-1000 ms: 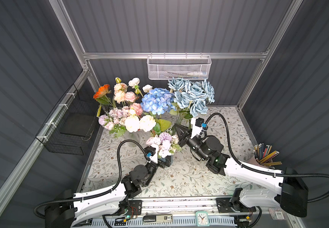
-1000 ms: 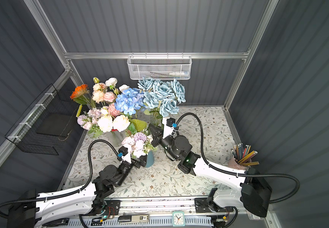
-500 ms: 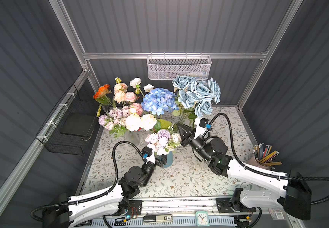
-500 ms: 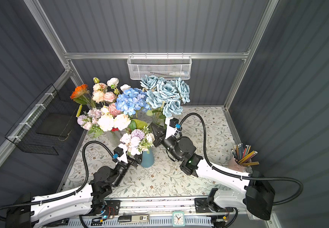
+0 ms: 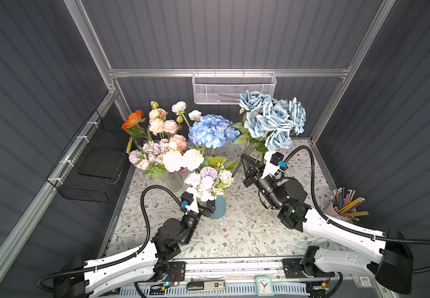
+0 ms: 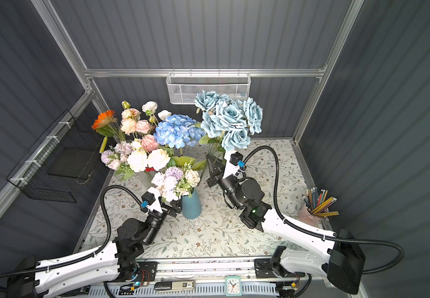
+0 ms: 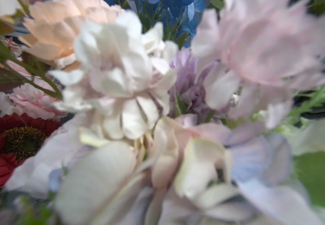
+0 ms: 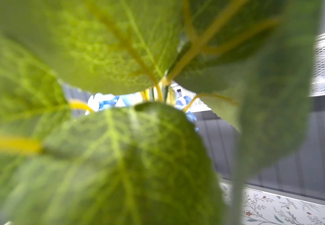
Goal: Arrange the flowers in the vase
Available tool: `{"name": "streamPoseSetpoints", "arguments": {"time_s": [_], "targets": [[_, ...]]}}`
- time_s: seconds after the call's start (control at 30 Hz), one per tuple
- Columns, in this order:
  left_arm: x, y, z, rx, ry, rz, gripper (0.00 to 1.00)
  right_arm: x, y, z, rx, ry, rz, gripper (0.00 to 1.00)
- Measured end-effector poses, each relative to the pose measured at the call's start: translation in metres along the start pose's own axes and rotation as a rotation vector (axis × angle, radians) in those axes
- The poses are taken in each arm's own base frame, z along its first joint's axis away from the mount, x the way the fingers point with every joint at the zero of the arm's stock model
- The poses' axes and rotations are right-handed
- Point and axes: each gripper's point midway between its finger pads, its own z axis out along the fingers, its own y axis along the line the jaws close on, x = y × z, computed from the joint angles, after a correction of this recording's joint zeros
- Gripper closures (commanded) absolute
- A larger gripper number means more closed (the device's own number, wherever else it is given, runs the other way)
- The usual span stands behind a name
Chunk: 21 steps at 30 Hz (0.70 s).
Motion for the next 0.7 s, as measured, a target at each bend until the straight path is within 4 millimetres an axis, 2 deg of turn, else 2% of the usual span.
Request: {"name": "streamPoseSetpoints", "arguments": {"time_s": [0.27, 0.6, 0.7], "targets": [[0.008, -0.001, 0.001, 0.001, 0.028, 0.005, 0.22, 0.016, 0.002, -0.012, -0.045, -0.013, 0.054, 1.00], [0.015, -0.001, 0.002, -0.005, 0.047, 0.013, 0.22, 0.001, 0.020, -0.015, -0.111, -0.073, 0.107, 1.00], [0.016, -0.001, 0.002, -0.006, 0.050, 0.013, 0.22, 0.006, 0.022, -0.013, -0.118, -0.074, 0.110, 1.00]]}}
